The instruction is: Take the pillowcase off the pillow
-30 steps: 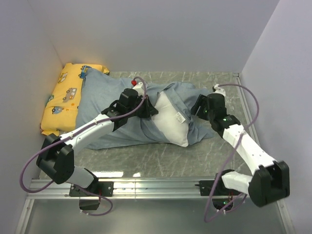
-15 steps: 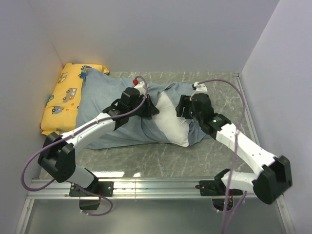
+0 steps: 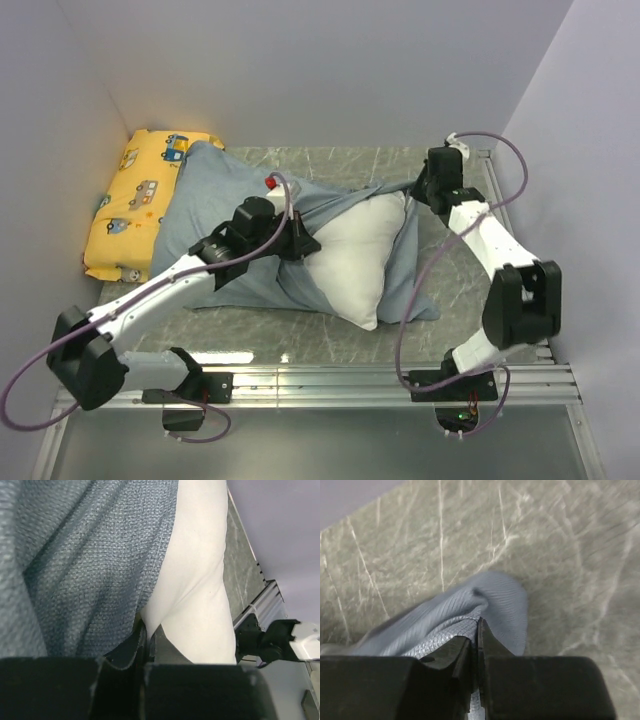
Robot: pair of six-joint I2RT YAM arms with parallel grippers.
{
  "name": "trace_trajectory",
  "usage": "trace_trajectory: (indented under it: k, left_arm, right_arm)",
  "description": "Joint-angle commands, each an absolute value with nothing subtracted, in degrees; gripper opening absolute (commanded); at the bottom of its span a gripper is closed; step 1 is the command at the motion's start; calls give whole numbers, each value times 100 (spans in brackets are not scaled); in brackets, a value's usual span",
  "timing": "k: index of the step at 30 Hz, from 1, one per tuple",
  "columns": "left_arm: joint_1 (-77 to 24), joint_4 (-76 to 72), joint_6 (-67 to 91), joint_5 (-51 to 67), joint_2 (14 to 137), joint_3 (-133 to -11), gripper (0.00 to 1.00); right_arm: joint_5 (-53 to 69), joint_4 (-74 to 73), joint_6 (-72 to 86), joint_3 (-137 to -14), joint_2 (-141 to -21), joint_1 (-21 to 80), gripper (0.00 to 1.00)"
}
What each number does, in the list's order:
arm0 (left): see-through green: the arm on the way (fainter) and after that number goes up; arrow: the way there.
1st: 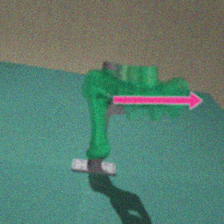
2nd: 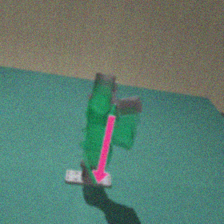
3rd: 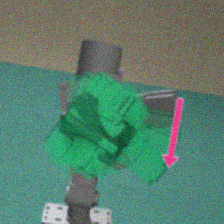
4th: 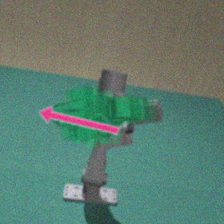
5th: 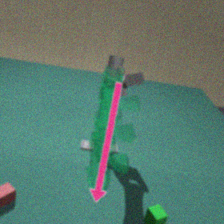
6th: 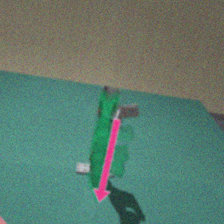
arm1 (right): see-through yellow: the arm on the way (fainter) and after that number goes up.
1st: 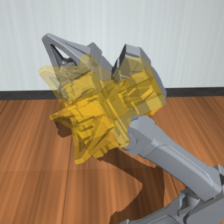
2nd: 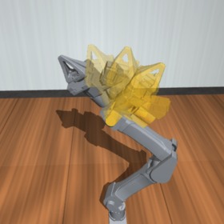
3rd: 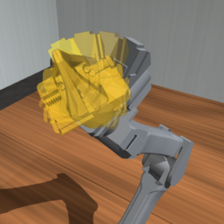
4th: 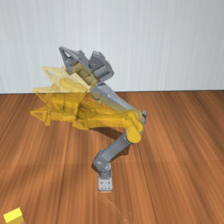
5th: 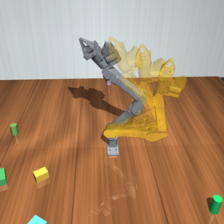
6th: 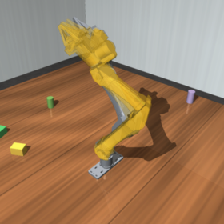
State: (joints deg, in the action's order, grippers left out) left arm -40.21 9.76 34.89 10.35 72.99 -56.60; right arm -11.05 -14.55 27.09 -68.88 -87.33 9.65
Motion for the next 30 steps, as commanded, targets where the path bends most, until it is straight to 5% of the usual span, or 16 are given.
trace_trajectory:
  k: [1,7,15,19,30]
  left_arm:
    - [-3964,1344,3252,835,6672,-5564,0]
    - [-3973,1108,3339,730,6082,-5528,0]
    - [-3938,71,3902,-174,6468,-6081,0]
    - [-3780,-316,4095,-344,7021,-6599,0]
    - [-3428,-527,4333,61,8164,-7330,0]
  right_arm:
    - [-372,-1231,3005,-7189,-9455,634,9]
    - [1436,-450,3383,-7023,-10432,536,6]
    - [3655,756,3762,-6469,-9985,501,44]
    - [2990,28,3665,-6556,-9327,343,64]
    - [1090,-870,3735,-6153,-7305,44,75]
